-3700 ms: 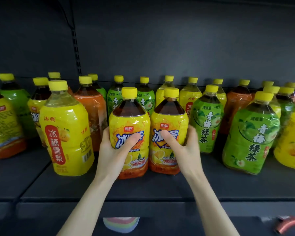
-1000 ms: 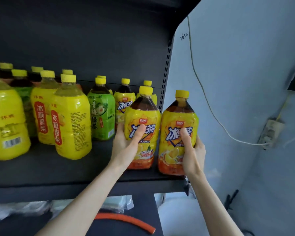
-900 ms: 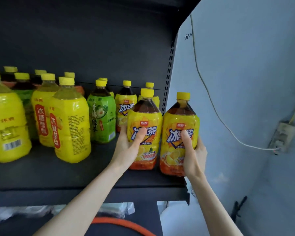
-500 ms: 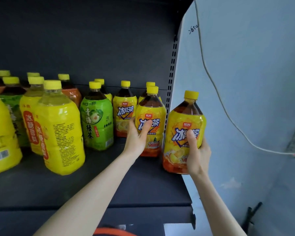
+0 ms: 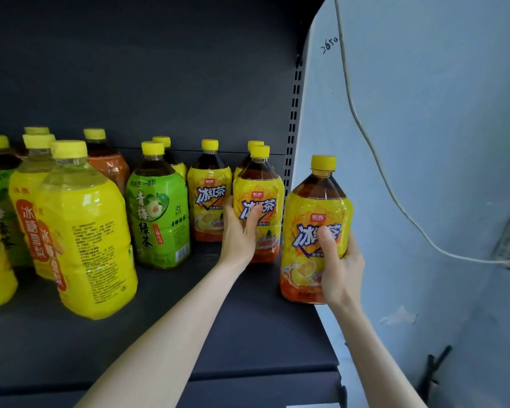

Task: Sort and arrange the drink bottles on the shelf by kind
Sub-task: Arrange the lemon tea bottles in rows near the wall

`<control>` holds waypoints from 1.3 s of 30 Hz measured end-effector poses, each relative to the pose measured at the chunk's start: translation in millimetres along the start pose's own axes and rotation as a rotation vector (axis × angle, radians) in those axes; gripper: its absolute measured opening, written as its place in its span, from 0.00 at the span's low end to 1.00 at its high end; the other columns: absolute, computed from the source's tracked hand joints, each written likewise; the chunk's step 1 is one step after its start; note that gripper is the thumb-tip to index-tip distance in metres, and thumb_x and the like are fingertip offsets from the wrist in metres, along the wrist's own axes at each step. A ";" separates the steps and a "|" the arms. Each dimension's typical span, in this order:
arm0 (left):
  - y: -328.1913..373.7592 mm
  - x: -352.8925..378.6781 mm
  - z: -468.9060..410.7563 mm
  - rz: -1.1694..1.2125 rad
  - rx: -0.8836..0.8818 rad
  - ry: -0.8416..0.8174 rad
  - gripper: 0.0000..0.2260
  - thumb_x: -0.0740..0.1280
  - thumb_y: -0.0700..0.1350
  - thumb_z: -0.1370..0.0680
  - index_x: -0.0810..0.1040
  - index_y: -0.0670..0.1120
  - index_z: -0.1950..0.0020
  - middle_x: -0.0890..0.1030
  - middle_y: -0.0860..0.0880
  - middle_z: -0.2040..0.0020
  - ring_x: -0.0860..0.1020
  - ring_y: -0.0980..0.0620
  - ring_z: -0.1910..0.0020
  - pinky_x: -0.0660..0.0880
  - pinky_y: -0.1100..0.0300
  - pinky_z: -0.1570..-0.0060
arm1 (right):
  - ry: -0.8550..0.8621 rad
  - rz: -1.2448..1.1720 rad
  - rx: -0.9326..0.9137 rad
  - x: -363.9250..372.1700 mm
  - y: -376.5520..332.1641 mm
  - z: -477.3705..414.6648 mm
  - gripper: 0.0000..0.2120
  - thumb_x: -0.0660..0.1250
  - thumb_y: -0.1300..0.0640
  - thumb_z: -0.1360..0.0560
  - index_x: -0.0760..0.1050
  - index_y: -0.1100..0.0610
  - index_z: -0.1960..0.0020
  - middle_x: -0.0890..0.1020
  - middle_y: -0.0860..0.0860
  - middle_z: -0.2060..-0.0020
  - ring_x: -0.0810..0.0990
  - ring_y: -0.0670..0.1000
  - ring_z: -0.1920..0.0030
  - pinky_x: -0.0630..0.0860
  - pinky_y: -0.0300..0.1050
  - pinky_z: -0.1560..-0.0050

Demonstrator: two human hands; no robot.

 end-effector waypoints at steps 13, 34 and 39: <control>27.4 -28.1 23.4 0.084 -0.149 -0.139 0.27 0.48 0.61 0.20 0.54 0.52 0.23 0.57 0.55 0.24 0.56 0.57 0.26 0.51 0.61 0.30 | -0.260 0.064 0.053 17.9 -11.1 14.9 0.21 0.67 0.32 0.35 0.73 0.41 0.47 0.83 0.44 0.53 0.84 0.45 0.53 0.82 0.53 0.51; 49.9 -25.4 38.2 0.004 0.022 -0.192 0.20 0.46 0.47 0.17 0.55 0.45 0.25 0.63 0.65 0.49 0.64 0.80 0.55 0.59 0.87 0.60 | -0.661 0.083 0.066 48.8 -13.6 7.6 0.28 0.60 0.45 0.27 0.57 0.47 0.29 0.77 0.40 0.43 0.80 0.35 0.47 0.78 0.35 0.49; 41.9 -30.9 28.0 -0.078 0.073 -0.135 0.18 0.48 0.48 0.18 0.61 0.48 0.28 0.67 0.63 0.43 0.64 0.78 0.48 0.60 0.85 0.54 | -0.544 0.193 0.040 52.7 -5.9 6.8 0.30 0.60 0.34 0.30 0.62 0.43 0.32 0.79 0.41 0.43 0.80 0.38 0.46 0.76 0.34 0.48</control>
Point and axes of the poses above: each hand's wrist, its own z-axis away from the middle knuckle, its own x-axis out of the palm, y = z × x, the point moved 2 cm from there along -z, towards the middle knuckle
